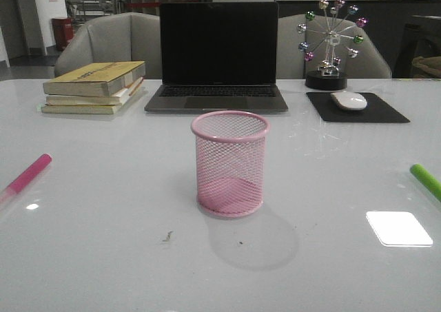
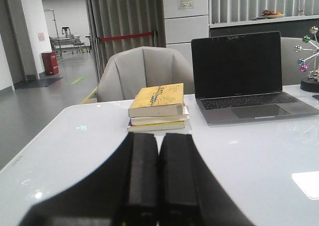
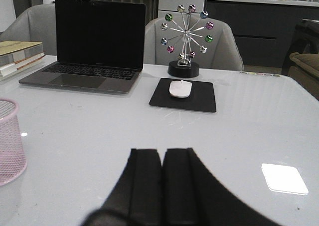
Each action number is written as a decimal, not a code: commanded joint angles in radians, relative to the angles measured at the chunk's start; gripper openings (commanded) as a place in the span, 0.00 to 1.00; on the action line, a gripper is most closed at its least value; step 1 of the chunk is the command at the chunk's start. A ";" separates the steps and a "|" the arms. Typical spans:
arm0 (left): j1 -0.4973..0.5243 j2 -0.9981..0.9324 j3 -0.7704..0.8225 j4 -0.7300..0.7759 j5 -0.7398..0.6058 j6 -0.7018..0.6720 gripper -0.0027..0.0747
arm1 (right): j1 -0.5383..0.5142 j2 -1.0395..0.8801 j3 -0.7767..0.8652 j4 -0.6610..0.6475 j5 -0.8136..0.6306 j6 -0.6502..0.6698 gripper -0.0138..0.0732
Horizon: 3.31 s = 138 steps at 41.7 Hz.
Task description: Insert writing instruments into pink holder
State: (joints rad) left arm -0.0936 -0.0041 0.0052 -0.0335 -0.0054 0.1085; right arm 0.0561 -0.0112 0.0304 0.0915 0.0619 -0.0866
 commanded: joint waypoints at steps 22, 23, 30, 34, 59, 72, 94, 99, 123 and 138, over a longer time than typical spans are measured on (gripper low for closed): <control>0.003 -0.020 0.004 -0.009 -0.092 -0.012 0.15 | -0.008 -0.019 -0.008 -0.001 -0.093 -0.007 0.22; 0.003 -0.020 0.004 -0.009 -0.092 -0.012 0.15 | -0.008 -0.019 -0.008 -0.001 -0.093 -0.007 0.22; 0.003 -0.020 0.004 -0.009 -0.092 -0.012 0.15 | -0.008 -0.019 -0.008 -0.001 -0.105 -0.007 0.22; 0.003 -0.020 0.004 -0.009 -0.145 -0.012 0.15 | -0.008 -0.019 -0.008 -0.001 -0.151 -0.007 0.22; 0.001 0.108 -0.516 -0.064 0.059 -0.012 0.15 | -0.008 0.093 -0.500 0.009 -0.008 -0.020 0.22; 0.001 0.368 -0.716 -0.070 0.418 -0.012 0.15 | -0.008 0.384 -0.661 0.008 0.286 -0.020 0.22; 0.001 0.638 -0.712 -0.070 0.660 -0.012 0.15 | -0.008 0.784 -0.661 0.010 0.626 -0.019 0.23; 0.001 0.675 -0.712 -0.070 0.660 -0.012 0.31 | -0.008 0.846 -0.661 0.010 0.625 -0.019 0.31; -0.180 0.740 -0.712 -0.072 0.574 0.018 0.83 | -0.104 1.296 -0.851 0.008 0.522 0.073 0.72; -0.229 0.740 -0.712 -0.068 0.555 0.018 0.83 | -0.104 1.675 -1.103 0.009 0.560 0.071 0.72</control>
State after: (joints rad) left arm -0.3151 0.7339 -0.6750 -0.0957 0.6251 0.1260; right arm -0.0429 1.6398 -0.9995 0.0970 0.6381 -0.0176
